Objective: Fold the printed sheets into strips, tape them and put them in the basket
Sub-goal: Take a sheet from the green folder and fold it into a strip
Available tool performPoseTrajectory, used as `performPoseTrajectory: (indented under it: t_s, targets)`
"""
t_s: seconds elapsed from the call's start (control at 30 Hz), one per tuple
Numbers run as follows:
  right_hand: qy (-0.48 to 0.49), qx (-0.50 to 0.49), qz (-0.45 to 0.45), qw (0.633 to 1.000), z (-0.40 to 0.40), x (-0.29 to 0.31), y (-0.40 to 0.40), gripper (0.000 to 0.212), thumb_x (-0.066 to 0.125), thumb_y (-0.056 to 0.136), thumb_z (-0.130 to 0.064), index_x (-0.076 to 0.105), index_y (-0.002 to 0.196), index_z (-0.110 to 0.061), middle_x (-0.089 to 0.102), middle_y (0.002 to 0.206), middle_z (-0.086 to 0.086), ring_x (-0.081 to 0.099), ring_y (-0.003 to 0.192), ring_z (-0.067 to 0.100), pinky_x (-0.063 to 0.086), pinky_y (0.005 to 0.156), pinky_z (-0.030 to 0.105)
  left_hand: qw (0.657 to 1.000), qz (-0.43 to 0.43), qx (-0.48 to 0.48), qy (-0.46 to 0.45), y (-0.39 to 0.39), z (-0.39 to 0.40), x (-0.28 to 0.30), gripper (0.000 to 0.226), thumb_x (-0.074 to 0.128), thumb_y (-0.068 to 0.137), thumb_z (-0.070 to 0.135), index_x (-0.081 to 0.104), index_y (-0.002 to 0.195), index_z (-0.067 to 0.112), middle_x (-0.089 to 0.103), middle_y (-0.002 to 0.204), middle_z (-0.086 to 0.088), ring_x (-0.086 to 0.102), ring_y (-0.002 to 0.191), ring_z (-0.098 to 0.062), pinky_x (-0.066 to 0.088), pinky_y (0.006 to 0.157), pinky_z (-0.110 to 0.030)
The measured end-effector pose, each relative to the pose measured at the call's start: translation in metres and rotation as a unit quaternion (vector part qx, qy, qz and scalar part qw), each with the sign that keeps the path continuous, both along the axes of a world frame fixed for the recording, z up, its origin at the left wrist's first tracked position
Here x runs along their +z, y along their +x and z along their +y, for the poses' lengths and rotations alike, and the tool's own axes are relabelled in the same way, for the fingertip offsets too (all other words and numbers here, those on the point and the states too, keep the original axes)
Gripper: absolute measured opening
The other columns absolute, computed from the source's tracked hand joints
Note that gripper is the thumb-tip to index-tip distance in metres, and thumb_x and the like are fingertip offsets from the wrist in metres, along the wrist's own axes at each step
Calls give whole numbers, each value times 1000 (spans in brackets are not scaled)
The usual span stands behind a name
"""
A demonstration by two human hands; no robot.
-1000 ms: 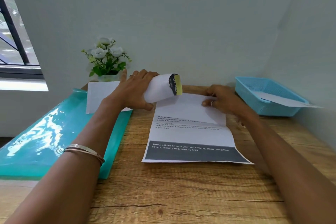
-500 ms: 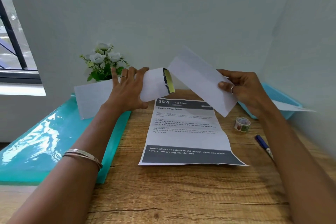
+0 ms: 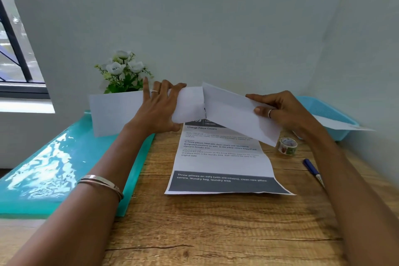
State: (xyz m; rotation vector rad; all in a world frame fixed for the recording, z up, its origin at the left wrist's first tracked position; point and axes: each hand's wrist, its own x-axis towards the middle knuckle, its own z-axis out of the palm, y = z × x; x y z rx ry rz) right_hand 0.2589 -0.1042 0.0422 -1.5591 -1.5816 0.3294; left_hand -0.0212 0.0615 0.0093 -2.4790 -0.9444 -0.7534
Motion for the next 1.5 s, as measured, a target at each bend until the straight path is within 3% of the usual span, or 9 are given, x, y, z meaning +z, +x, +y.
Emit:
performPoseTrajectory:
  t_s: [0.37,0.47,0.57,0.67,0.83,0.97,1.1,1.37,1.5]
  targets:
    - [-55,28,-36,997,-6,2,6,38,59,91,-3,63,121,-26,66,120,-4,63,104,8,50,95,26,997,62,-43,23,12,-4,-6,114,68,55,66,18,146,19,37,123,-11,35,121,-34,-7,111,-65]
    - [-19,9,-110,994,2,-3,-4,42,66,88,-12,59,124,-33,63,120,-10,58,113,8,40,90,5,995,79,-54,23,21,-9,-8,112,67,55,63,19,146,19,37,122,-10,35,118,-33,0,110,-68]
    - [92,-131,-177,971,15,-12,-13,51,73,81,-31,57,129,-32,60,119,0,50,115,21,38,94,30,997,53,-44,24,26,-14,-7,109,68,55,61,22,144,19,38,122,-10,36,119,-33,3,109,-69]
    - [187,-291,-47,937,18,-17,-25,47,72,80,-39,55,123,-30,47,127,4,42,119,25,37,96,46,1000,12,-19,-4,26,-14,-5,110,70,54,59,22,145,18,37,123,-12,35,121,-34,4,108,-70]
    - [136,-269,255,919,19,-22,-29,33,74,81,-17,58,110,-17,65,103,2,63,99,19,54,85,33,1000,5,-1,-12,25,-13,-6,112,69,55,63,20,146,19,36,124,-12,34,121,-33,3,107,-72]
    - [140,-192,285,928,25,-27,-43,25,72,78,2,65,99,-10,69,84,4,68,82,20,56,62,24,1000,9,-4,-4,29,-17,-7,112,69,54,60,21,146,18,37,123,-12,35,120,-33,0,107,-71]
    - [142,-135,267,944,27,-29,-55,18,73,79,1,69,94,-9,71,90,13,66,81,20,58,73,30,1000,-4,-8,-11,32,-21,-6,111,69,53,59,22,145,19,37,123,-11,36,119,-32,3,106,-71]
    - [47,-74,185,979,17,-25,-80,40,52,94,-41,72,92,-7,64,93,4,60,99,22,44,99,37,1000,-10,-16,-19,36,-25,-5,110,69,54,60,23,145,18,38,123,-11,36,118,-32,5,106,-70]
    - [-44,-115,182,976,30,-28,-79,93,30,54,-96,56,110,-26,54,126,2,43,127,23,32,109,46,999,-13,-27,-25,39,-28,-4,109,67,54,61,23,145,20,37,122,-9,36,118,-31,8,108,-68]
